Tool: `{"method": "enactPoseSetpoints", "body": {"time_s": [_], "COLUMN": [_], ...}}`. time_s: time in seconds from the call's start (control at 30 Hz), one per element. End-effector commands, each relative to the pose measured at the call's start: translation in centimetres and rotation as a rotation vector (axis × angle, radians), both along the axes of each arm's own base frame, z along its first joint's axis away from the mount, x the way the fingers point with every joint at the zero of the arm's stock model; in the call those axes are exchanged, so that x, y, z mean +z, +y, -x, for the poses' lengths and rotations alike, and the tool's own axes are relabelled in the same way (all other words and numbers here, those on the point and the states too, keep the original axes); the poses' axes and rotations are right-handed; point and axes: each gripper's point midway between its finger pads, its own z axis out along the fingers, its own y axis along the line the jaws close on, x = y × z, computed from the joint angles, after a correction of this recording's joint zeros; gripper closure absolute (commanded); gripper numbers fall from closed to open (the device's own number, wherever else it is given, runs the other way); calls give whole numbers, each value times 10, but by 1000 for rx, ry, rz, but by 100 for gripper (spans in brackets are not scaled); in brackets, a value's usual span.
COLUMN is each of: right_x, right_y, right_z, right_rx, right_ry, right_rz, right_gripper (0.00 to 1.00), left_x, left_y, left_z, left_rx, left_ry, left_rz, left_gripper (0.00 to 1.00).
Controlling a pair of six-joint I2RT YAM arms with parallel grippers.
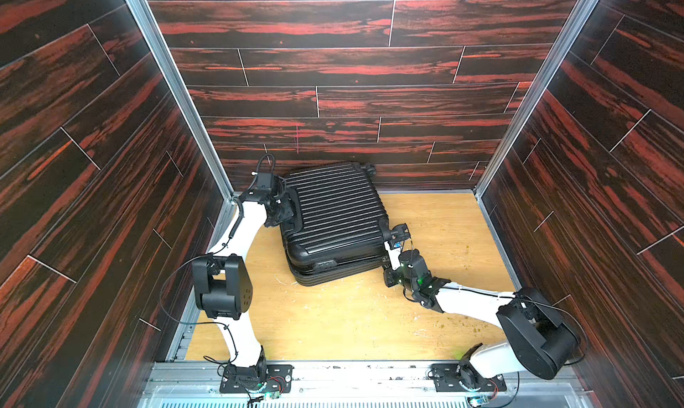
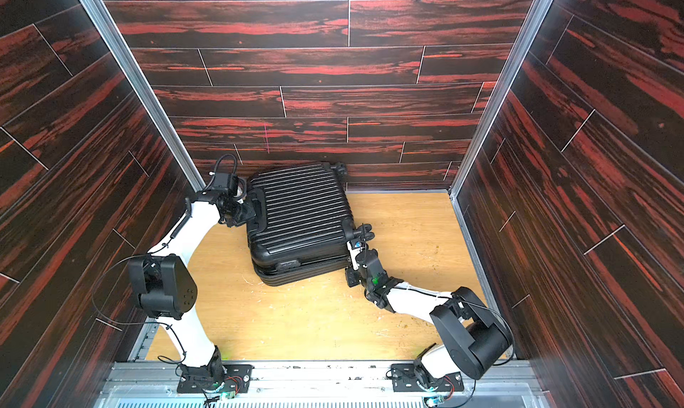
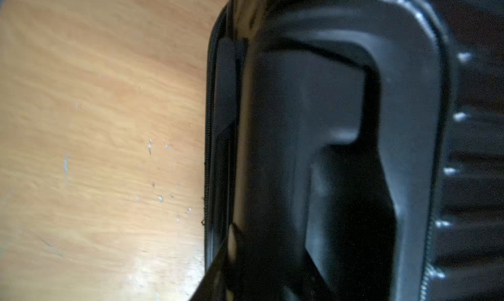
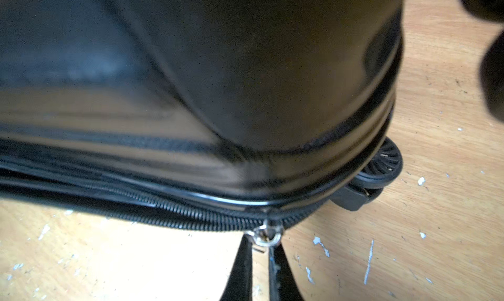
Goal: Close the suitcase zippers
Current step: Adjust the suitcase at the center of the board.
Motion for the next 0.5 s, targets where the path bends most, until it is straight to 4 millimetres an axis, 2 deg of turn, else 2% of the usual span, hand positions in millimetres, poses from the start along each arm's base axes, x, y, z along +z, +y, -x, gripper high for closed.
{"method": "enactPoseSetpoints", "body": {"time_s": [0.0, 0.27, 0.47], "right_x": [8, 18, 19], "right_y": [5, -10, -21], "right_z": [5, 7, 9], "right_rx": [41, 52, 48], "right_ry": [-5, -55, -93], "right_rz": [-28, -42, 3], "right_gripper": [97, 89, 67], "left_x": [1, 51, 74], "left_y": [-1, 4, 5], "left_z": [3, 27, 48], "left_rx": [80, 92, 102], "left_ry": [37, -45, -91], "left_rz": [39, 38, 49], "left_gripper": [70, 77, 77]}}
